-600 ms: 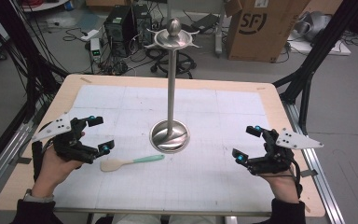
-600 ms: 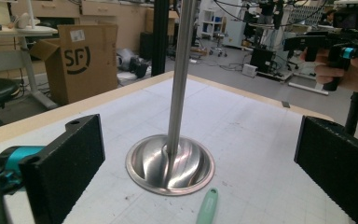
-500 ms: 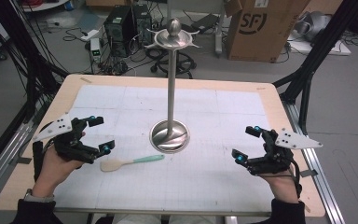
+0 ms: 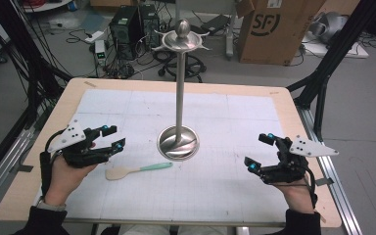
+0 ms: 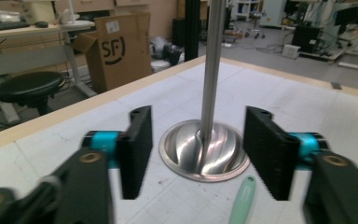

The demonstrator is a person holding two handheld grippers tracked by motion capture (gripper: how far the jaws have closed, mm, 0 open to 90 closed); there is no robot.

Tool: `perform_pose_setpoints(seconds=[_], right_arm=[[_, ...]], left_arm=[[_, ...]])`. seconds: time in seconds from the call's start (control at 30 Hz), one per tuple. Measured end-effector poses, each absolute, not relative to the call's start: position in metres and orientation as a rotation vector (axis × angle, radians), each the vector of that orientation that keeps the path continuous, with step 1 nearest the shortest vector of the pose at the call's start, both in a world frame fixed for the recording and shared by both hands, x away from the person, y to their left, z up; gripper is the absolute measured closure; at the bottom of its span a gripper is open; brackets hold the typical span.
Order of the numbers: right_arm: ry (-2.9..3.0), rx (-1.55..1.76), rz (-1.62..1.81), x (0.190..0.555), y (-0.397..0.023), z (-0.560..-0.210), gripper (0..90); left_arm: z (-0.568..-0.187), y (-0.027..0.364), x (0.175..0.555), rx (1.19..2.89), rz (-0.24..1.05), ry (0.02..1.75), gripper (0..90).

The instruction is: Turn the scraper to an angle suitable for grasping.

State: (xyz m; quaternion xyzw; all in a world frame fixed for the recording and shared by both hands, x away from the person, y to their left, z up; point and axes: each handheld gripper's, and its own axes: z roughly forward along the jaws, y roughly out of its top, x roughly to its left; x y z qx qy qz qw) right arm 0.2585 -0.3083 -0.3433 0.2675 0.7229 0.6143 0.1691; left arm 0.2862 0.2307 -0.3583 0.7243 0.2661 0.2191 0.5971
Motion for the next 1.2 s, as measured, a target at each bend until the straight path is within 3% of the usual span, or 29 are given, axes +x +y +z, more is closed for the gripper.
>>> perform_pose_setpoints(seconds=[0.27,0.6,0.9,1.07,1.2], right_arm=[[2.059,0.763,1.745,0.257,-0.309,-0.344,3.9],[2.062,0.771,1.737,0.255,-0.310,-0.347,3.9],[2.078,0.790,1.721,0.253,-0.311,-0.350,3.9],[2.070,0.804,1.712,0.252,-0.314,-0.351,3.9],[2.066,0.815,1.709,0.251,-0.315,-0.353,3.9]], left_arm=[[-0.372,0.223,0.292,1.752,0.446,0.662,88.9],[-0.392,0.204,0.298,1.873,0.400,0.629,89.8],[-0.414,0.192,0.312,2.005,0.300,0.670,89.8],[-0.425,0.190,0.318,2.086,0.331,0.700,89.7],[-0.437,0.196,0.321,2.078,0.276,0.731,89.7]])
